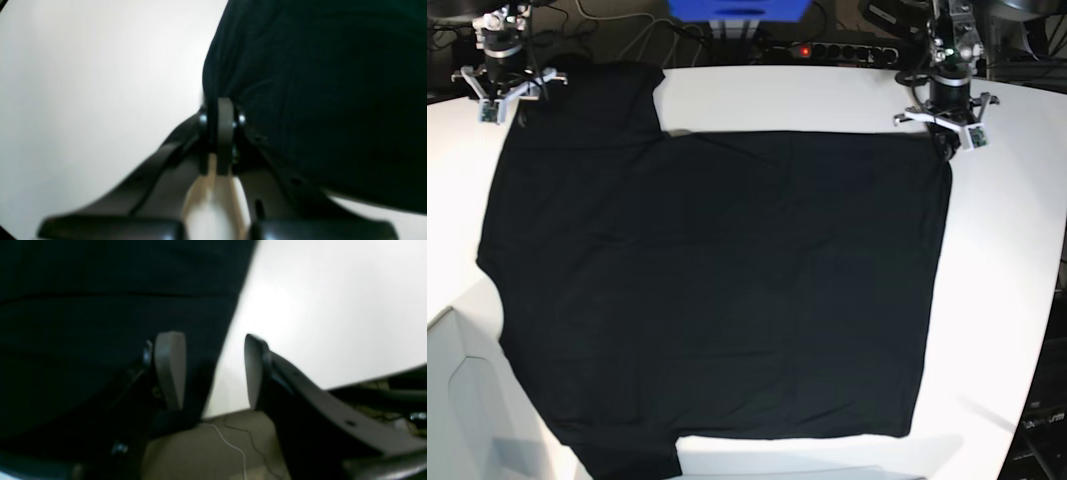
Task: Fold the T-shirt properly
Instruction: 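Grasp the black T-shirt's shoulder corners with both grippers, then hold the shoulder corners and pull them slightly apart to flatten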
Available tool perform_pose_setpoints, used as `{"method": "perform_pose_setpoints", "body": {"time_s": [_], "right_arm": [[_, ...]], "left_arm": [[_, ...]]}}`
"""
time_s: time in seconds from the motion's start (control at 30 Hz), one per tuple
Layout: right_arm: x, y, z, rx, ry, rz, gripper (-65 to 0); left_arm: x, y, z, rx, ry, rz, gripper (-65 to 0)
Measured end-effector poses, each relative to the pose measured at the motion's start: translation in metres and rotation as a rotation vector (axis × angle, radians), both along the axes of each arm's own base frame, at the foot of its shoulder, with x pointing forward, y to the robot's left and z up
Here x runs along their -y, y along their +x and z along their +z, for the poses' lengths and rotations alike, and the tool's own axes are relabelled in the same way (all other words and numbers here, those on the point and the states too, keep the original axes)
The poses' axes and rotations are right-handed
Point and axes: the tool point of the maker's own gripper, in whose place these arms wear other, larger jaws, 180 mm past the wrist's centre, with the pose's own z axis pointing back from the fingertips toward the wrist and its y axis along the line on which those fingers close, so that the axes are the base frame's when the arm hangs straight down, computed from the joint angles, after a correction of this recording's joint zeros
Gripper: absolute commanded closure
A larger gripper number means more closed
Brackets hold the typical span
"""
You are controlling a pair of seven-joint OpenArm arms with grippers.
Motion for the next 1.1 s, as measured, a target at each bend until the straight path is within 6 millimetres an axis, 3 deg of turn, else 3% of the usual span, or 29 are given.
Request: {"method": "perform_pose_setpoints", "body": {"time_s": [0.13,0.57,0.77,0.87,0.93,1.1], "right_arm": [[0.005,-0.008,-0.007,-0.030,0.003,-0.011,-33.8],[0.002,-0.008,-0.009,-0.041,0.010,-0.008,-33.9],[-0.022,0.006,-0.019,-0.103,0.089,0.109,-33.5],[-0.023,0.006,-0.019,-0.113,0.093,0.108,-33.0],[-0.023,0.005,-0.020,-0.117,0.093,0.111,-28.9],[-0.040,0.005,-0.021,-0.134,0.131,0.218,-11.0]], "left_arm": [[0.000,-0.003,-0.001,-0.007,-0.001,0.001,0.0],[0.000,-0.007,-0.003,-0.017,-0.001,0.000,0.0],[0.000,-0.009,-0.004,-0.021,0.000,0.000,0.0],[0.000,-0.014,-0.006,-0.033,-0.001,0.001,0.0],[0.000,-0.015,-0.006,-0.037,0.000,0.000,0.0],[-0.001,-0.015,-0.006,-0.036,0.001,0.002,0.0]]}}
